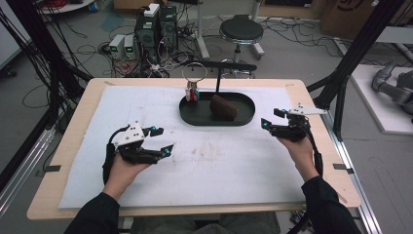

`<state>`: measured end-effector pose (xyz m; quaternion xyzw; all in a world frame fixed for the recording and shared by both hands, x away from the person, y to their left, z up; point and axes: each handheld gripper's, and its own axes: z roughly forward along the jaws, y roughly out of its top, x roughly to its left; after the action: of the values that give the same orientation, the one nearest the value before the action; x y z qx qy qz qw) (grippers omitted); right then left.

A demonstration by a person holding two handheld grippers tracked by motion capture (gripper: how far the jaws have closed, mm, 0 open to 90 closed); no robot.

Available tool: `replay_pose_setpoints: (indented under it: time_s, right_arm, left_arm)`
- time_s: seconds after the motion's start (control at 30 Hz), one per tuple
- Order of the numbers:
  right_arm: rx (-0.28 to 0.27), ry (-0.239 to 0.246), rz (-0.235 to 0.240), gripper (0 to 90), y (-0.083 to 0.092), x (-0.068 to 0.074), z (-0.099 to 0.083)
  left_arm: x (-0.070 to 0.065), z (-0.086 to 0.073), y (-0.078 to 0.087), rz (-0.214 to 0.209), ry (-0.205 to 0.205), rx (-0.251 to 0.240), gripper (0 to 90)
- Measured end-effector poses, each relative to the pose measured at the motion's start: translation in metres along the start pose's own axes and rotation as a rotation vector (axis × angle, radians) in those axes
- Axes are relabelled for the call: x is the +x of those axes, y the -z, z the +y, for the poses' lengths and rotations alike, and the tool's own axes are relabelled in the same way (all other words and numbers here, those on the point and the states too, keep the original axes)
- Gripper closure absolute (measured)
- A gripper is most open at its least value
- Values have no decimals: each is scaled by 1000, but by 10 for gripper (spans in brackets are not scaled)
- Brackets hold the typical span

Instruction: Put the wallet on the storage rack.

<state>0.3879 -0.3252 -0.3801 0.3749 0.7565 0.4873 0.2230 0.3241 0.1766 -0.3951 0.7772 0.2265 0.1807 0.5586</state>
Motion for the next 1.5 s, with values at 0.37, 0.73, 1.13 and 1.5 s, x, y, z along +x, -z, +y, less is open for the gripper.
replay_pose_setpoints:
  time_s: [0.37,0.73,1.13,1.5]
  right_arm:
    - [28,-7,-55,244,13,-10,-26]
    - [17,-47,-52,237,16,-20,-32]
    - [33,-41,-44,237,15,-21,-35]
    - [32,-43,-48,237,14,-23,-35]
  left_arm:
    - [10,-12,12,78,30,2,283]
    - [16,-13,21,118,59,-23,283]
    - [18,-13,22,123,60,-25,283]
    - [18,-14,24,133,63,-24,283]
